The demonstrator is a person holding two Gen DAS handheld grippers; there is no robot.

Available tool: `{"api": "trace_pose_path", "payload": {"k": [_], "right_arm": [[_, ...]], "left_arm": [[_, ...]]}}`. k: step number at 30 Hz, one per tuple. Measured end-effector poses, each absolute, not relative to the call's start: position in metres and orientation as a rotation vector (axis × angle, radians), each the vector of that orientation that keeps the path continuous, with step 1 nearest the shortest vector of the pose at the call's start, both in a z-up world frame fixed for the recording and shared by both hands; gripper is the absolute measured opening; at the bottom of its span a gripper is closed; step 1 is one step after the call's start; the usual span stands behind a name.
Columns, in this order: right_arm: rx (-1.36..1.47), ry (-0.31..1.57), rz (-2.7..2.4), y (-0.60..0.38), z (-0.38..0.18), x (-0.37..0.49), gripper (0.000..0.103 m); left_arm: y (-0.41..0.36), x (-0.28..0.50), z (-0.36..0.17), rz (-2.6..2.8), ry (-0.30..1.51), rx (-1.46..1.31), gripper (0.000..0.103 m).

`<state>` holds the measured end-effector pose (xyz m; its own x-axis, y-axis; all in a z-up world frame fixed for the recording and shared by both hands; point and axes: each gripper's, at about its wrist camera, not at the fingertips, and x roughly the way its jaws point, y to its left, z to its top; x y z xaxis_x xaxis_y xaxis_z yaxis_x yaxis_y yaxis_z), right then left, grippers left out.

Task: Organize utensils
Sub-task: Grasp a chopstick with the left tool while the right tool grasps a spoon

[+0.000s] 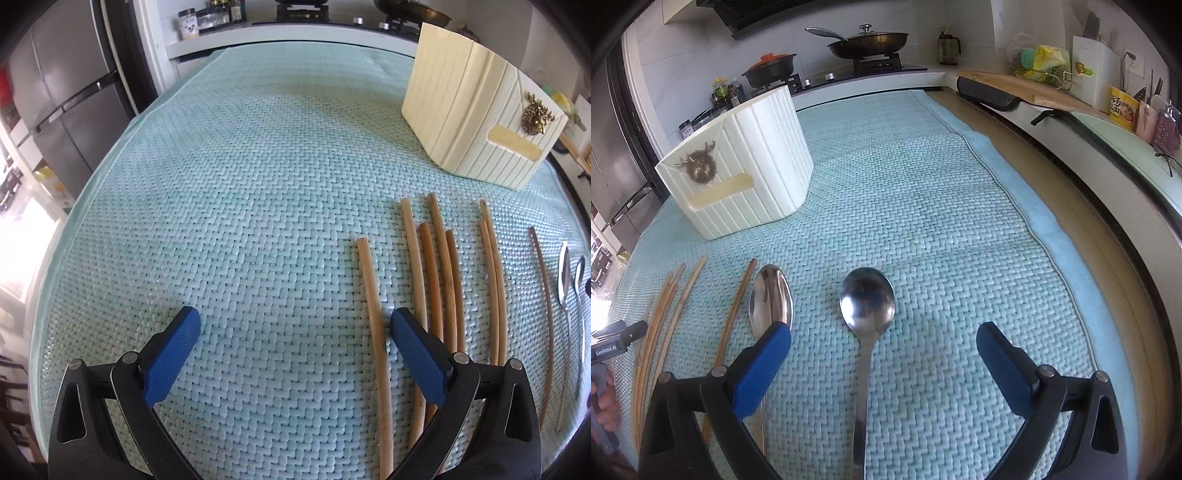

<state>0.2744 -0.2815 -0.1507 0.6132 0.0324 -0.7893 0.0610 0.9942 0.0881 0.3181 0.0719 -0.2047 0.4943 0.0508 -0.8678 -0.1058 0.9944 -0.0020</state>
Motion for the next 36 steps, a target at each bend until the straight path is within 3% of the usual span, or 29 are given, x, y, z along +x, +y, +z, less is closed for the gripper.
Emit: {"api": "trace_pose_path", "payload": {"k": [2,6,8,10,12,15,16,21,22,29,36], "right_arm": [[0.081,0.926,-0.021,-0.276,-0.156,0.286,0.086],[0.002,0.942,-0.044,-0.267,-0.163,0.297,0.08],[-0.006,0.939,-0.049,-0.265,-0.163,0.296,0.071],[-0.017,0.934,-0.055,-0.263,-0.162,0.295,0.059],[-0.021,0.928,-0.056,-0.262,-0.162,0.295,0.054],[-0.025,0.917,-0.06,-0.263,-0.161,0.298,0.038],[-0.025,0.914,-0.06,-0.263,-0.16,0.299,0.036],[-0.004,0.9,-0.024,-0.266,-0.156,0.305,0.036],[0.0,0.894,-0.013,-0.266,-0.155,0.305,0.036],[0.019,0.842,0.052,-0.269,-0.135,0.298,0.036],[0.014,0.776,0.104,-0.264,-0.099,0.276,0.036]], "left_arm": [[0.069,0.319,-0.205,0.086,1.058,-0.056,0.102],[0.06,0.323,-0.203,0.065,1.071,-0.049,0.094],[0.057,0.324,-0.2,0.049,1.075,-0.045,0.087],[0.053,0.325,-0.198,0.033,1.079,-0.038,0.077],[0.048,0.324,-0.196,0.019,1.079,-0.028,0.07],[0.043,0.325,-0.192,0.0,1.071,-0.01,0.048],[0.042,0.326,-0.192,-0.007,1.066,-0.003,0.038],[0.038,0.327,-0.192,-0.038,1.036,0.021,0.017],[0.037,0.326,-0.191,-0.04,1.031,0.024,0.009],[0.042,0.326,-0.182,-0.031,1.011,-0.017,0.005],[0.058,0.309,-0.124,-0.043,0.882,-0.057,0.005]]}}
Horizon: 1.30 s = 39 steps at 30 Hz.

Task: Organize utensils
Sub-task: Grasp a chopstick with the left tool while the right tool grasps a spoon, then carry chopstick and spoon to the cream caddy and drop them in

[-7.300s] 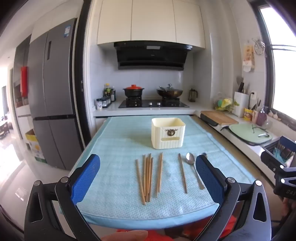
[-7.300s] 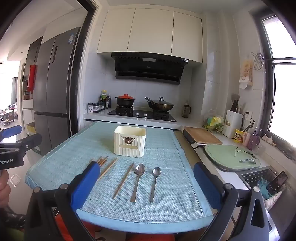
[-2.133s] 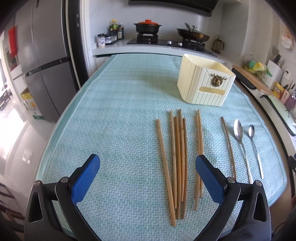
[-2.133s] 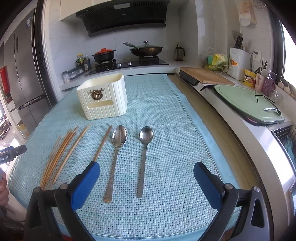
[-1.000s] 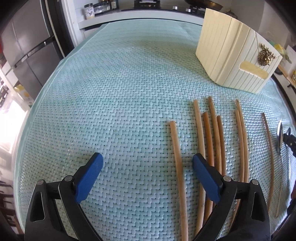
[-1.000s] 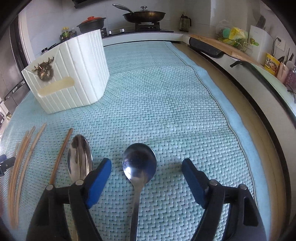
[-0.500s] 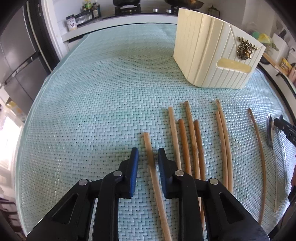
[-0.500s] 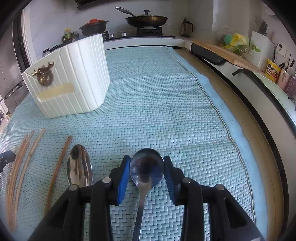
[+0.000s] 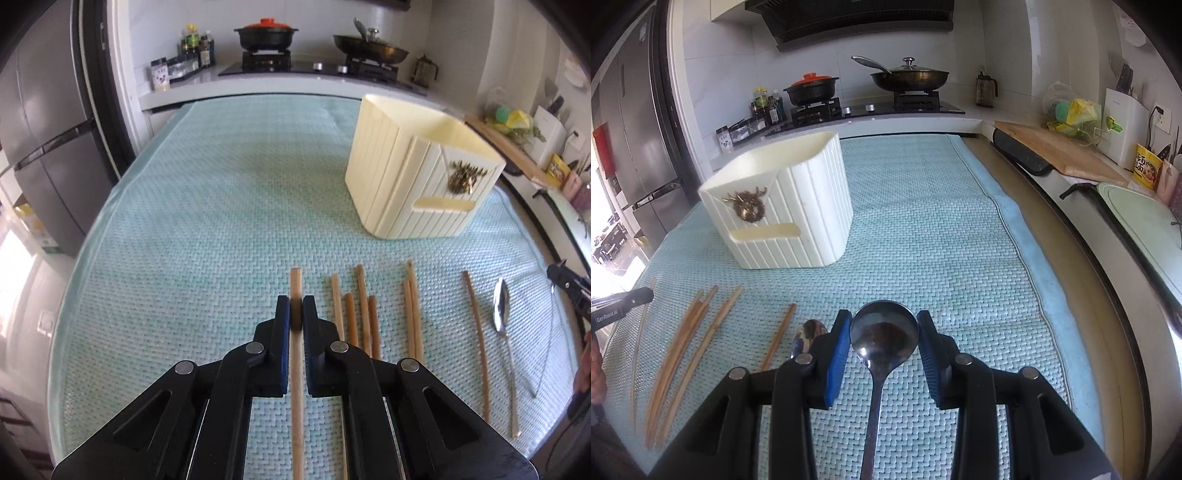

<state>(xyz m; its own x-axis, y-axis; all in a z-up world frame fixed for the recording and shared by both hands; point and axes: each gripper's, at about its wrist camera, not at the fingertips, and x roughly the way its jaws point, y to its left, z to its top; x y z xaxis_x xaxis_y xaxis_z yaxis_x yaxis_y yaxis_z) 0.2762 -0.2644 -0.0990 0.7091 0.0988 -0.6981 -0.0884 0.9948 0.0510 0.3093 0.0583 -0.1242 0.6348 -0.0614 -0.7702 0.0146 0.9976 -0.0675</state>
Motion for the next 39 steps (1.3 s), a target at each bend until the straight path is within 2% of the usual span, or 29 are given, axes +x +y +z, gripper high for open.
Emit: {"api": "trace_pose_path", "payload": {"k": [5,13,39], "right_arm": [[0.002,0.719,0.137,-0.256,-0.073,0.259,0.036],[0.002,0.657,0.167,-0.248,-0.046,0.242,0.036],[-0.073,0.523,0.225,-0.234,0.03,0.24,0.036]], "left_arm": [[0.068,0.286,-0.081,-0.063,0.785,-0.074,0.005],[0.076,0.265,-0.04,-0.09,0.687,-0.102,0.005],[0.073,0.291,0.025,-0.164,0.58,-0.139,0.005]]}}
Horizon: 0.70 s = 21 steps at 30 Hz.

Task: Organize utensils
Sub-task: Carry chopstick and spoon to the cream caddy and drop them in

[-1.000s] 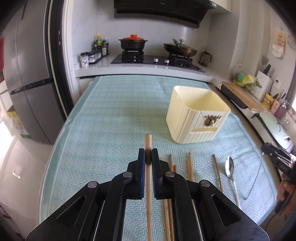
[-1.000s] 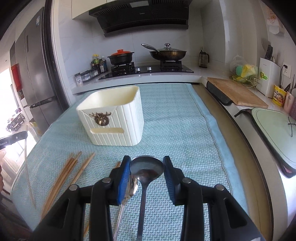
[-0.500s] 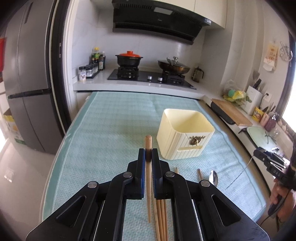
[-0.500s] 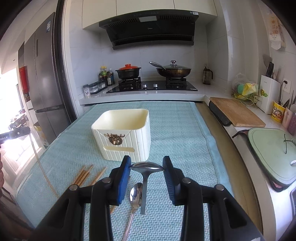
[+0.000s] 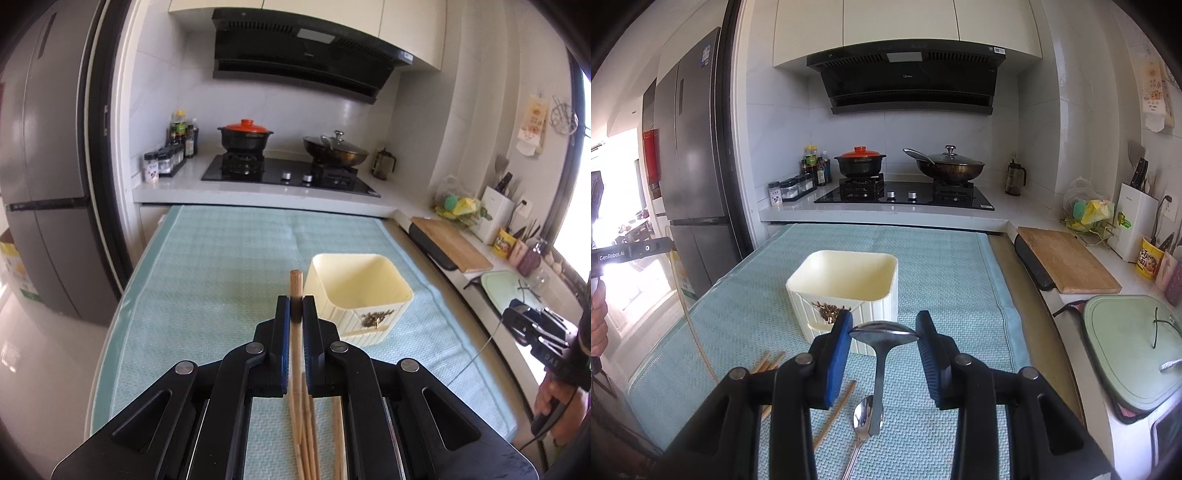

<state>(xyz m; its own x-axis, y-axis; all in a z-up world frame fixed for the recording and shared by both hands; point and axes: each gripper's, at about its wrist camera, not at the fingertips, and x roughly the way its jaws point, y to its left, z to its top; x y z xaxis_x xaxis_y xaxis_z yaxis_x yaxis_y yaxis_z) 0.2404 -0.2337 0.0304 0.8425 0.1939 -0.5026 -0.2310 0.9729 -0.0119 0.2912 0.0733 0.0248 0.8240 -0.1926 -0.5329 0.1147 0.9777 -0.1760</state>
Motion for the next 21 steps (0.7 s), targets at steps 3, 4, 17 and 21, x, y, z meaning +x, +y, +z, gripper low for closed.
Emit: {"api": "trace_pose_path", "payload": {"k": [3,4,17,21], "right_arm": [[-0.081,0.506,0.244,-0.23,0.046,0.25,0.036],[-0.081,0.498,0.25,-0.229,0.052,0.255,0.036],[-0.047,0.415,0.312,-0.196,0.118,0.347,0.036],[-0.008,0.473,0.341,-0.189,0.101,0.388,0.036]], "left_arm": [[0.067,0.302,0.043,-0.174,0.551,-0.124,0.005],[0.065,0.307,0.049,-0.177,0.539,-0.119,0.005],[0.028,0.395,0.117,-0.216,0.397,-0.134,0.005],[0.012,0.428,0.102,-0.204,0.416,-0.127,0.005]]}}
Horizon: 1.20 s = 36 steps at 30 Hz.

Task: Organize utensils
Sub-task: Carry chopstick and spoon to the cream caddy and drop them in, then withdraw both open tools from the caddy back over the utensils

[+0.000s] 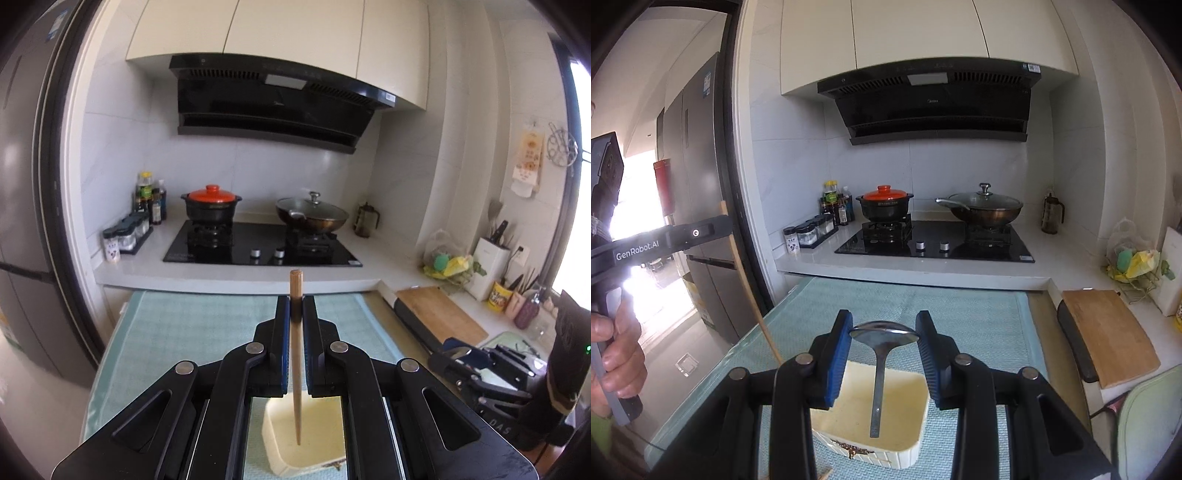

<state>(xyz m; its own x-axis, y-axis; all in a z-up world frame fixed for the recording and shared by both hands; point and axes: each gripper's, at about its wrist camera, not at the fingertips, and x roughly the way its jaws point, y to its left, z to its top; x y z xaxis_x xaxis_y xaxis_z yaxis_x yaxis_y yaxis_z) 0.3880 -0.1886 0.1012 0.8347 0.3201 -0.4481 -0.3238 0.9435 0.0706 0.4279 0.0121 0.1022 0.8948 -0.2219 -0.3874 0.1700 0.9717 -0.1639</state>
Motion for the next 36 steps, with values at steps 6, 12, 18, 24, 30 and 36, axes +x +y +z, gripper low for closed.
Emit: {"api": "trace_pose_path", "payload": {"k": [6,12,18,24,30,36], "right_arm": [[0.028,0.628,0.344,-0.185,0.045,0.449,0.036],[0.047,0.731,0.311,-0.193,0.002,0.487,0.036],[0.089,0.804,0.29,-0.201,-0.023,0.511,0.036],[0.144,0.848,0.285,-0.204,-0.037,0.521,0.036],[0.155,0.834,0.257,-0.211,-0.03,0.516,0.052],[0.133,0.76,0.223,-0.232,-0.008,0.474,0.053]], "left_arm": [[0.001,0.478,0.048,-0.188,0.529,-0.153,0.004],[-0.006,0.509,0.002,-0.162,0.644,-0.144,0.004],[-0.009,0.524,-0.02,-0.149,0.696,-0.138,0.005],[-0.008,0.534,-0.028,-0.122,0.711,-0.12,0.007],[0.0,0.524,-0.025,-0.095,0.701,-0.105,0.038],[0.026,0.473,-0.013,-0.082,0.667,-0.081,0.048]]}}
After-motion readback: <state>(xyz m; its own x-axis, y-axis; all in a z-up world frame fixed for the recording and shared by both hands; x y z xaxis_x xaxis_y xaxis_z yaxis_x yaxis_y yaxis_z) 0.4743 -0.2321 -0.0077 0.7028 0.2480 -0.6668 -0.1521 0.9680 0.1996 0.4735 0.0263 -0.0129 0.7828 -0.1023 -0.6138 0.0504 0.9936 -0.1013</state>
